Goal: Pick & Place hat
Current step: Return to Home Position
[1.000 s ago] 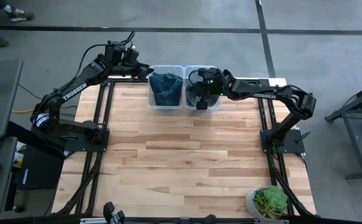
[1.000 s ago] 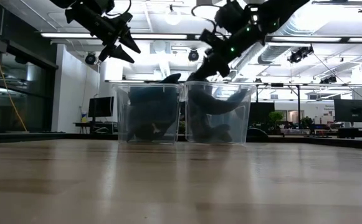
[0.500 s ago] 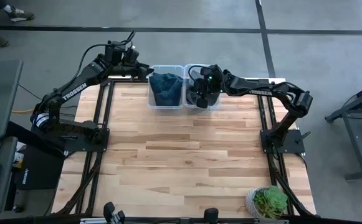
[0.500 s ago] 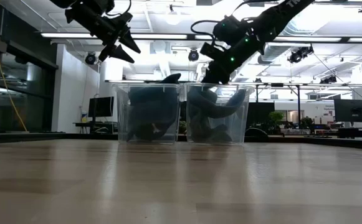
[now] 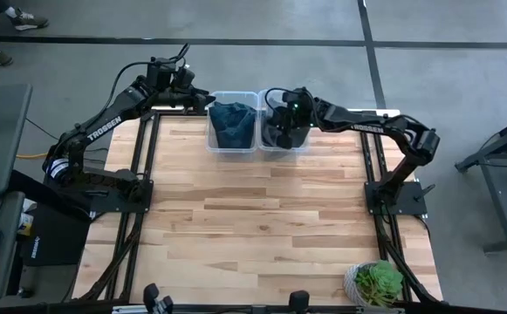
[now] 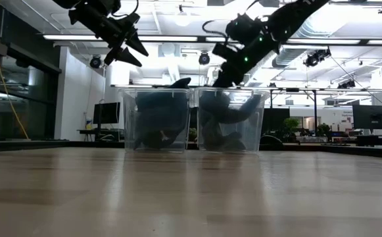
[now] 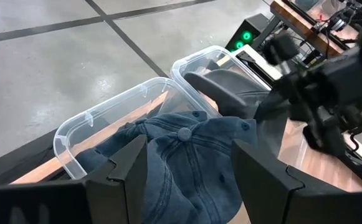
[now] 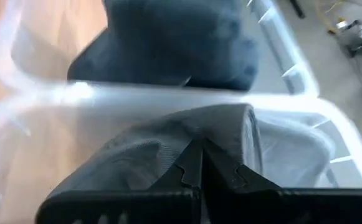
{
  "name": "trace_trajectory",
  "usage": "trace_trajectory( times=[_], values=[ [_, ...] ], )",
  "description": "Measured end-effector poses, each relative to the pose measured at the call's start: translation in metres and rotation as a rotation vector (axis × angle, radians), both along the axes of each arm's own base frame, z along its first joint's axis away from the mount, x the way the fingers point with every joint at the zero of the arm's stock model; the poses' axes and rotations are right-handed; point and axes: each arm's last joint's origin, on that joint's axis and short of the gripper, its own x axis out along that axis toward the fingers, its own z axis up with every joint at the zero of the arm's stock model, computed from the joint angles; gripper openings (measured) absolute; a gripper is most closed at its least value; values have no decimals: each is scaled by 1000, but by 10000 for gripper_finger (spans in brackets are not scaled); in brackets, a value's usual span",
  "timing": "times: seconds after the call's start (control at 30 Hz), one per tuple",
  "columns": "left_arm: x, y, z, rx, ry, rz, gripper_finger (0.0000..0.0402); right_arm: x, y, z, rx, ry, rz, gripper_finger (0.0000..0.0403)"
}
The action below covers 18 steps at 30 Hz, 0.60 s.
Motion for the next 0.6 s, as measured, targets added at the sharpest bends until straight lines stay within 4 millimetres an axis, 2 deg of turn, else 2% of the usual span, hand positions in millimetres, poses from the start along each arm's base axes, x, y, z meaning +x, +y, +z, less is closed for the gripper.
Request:
trace_trajectory(
  times=[0.37, 0.6],
  values=[
    [-6, -9, 10, 68, -16, -53, 193, -14, 9, 67, -10, -181, -80, 0],
    [-16, -24, 25, 140, -59, -138, 193, -33, 21, 88, 2, -196, -164, 0]
  ],
)
